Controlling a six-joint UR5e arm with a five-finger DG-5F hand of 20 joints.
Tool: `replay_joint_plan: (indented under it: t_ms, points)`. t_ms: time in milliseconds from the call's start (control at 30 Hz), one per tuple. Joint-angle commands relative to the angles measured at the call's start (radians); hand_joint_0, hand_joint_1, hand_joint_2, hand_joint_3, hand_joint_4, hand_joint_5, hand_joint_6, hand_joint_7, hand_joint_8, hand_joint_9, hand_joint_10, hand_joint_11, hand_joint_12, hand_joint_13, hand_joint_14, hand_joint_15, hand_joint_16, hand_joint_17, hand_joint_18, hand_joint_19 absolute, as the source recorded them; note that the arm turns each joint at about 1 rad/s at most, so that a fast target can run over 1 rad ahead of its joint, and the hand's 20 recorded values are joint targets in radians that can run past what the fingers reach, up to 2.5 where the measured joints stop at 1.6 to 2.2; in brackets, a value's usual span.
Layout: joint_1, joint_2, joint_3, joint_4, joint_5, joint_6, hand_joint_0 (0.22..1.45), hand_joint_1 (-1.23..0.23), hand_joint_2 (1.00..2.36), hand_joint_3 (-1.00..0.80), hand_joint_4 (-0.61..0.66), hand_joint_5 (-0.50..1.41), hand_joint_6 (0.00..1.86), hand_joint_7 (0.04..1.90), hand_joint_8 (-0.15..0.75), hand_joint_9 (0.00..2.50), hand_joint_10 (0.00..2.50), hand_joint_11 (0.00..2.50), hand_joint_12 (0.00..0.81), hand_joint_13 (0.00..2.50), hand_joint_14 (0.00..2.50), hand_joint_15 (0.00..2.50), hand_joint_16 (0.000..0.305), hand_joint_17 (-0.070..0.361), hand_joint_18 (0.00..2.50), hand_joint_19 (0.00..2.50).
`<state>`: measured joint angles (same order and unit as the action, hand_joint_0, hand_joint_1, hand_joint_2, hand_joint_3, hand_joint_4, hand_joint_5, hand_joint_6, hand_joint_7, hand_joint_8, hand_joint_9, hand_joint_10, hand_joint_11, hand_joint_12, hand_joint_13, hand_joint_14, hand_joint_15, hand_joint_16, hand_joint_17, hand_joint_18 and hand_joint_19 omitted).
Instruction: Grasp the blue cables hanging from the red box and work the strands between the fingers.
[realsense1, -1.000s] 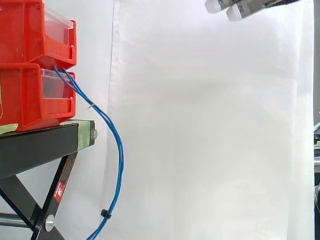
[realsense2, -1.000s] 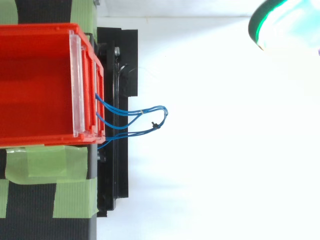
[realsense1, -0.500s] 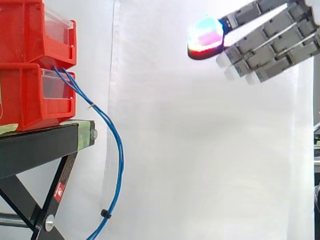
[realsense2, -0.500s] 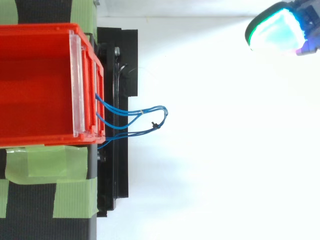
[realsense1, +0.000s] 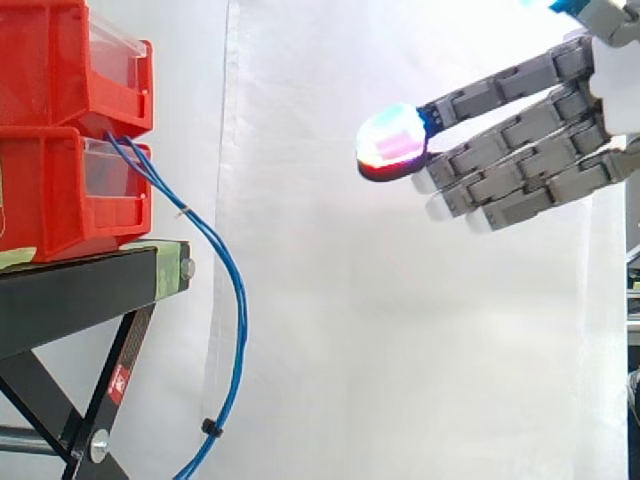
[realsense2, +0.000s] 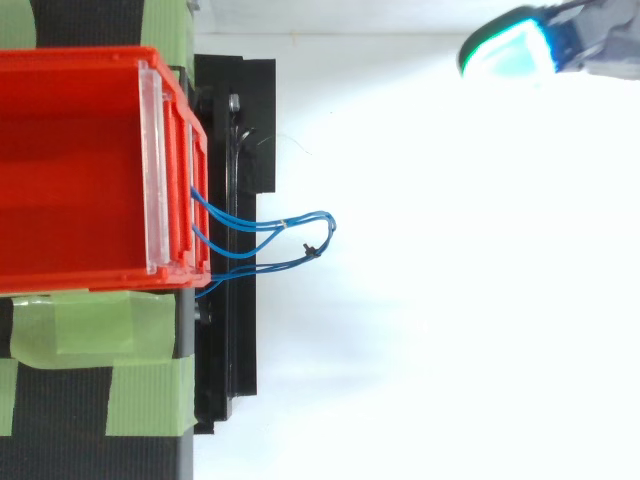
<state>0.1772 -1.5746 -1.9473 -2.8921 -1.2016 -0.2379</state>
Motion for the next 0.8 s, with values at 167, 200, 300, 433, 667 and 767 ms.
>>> replay_joint_plan:
  t_ms: [167, 200, 300, 433, 667, 767]
  points:
    - [0.027, -0.079, -0.004, 0.139, 0.016, -0.018, 0.59, -0.52, 1.0, -1.0, 0.12, -0.43, 0.01, 0.69, 0.202, 0.0, 0.0, 0.0, 0.347, 0.0, 0.0, 0.1, 0.07, 0.158, 0.0, 0.01]
    - [0.03, -0.082, -0.004, 0.145, 0.02, -0.023, 0.59, -0.52, 1.0, -1.0, 0.12, -0.43, 0.01, 0.69, 0.203, 0.0, 0.0, 0.0, 0.347, 0.0, 0.0, 0.1, 0.07, 0.158, 0.0, 0.02]
    - [0.05, -0.105, -0.002, 0.178, 0.057, -0.055, 0.59, -0.52, 1.0, -1.0, 0.12, -0.43, 0.01, 0.69, 0.209, 0.0, 0.0, 0.0, 0.346, 0.0, 0.0, 0.09, 0.07, 0.157, 0.0, 0.02]
    - [0.062, -0.11, -0.004, 0.201, 0.074, -0.058, 0.59, -0.51, 1.0, -1.0, 0.12, -0.42, 0.01, 0.68, 0.212, 0.0, 0.0, 0.0, 0.346, 0.0, 0.0, 0.09, 0.069, 0.156, 0.0, 0.02]
    - [0.102, -0.11, -0.004, 0.232, 0.152, -0.101, 0.59, -0.51, 1.0, -1.0, 0.13, -0.41, 0.01, 0.69, 0.214, 0.0, 0.0, 0.0, 0.345, 0.0, 0.0, 0.1, 0.069, 0.154, 0.0, 0.02]
    - [0.11, -0.11, -0.004, 0.234, 0.169, -0.104, 0.59, -0.51, 1.0, -1.0, 0.13, -0.41, 0.01, 0.69, 0.218, 0.0, 0.0, 0.0, 0.344, 0.0, 0.0, 0.09, 0.068, 0.154, 0.0, 0.03]
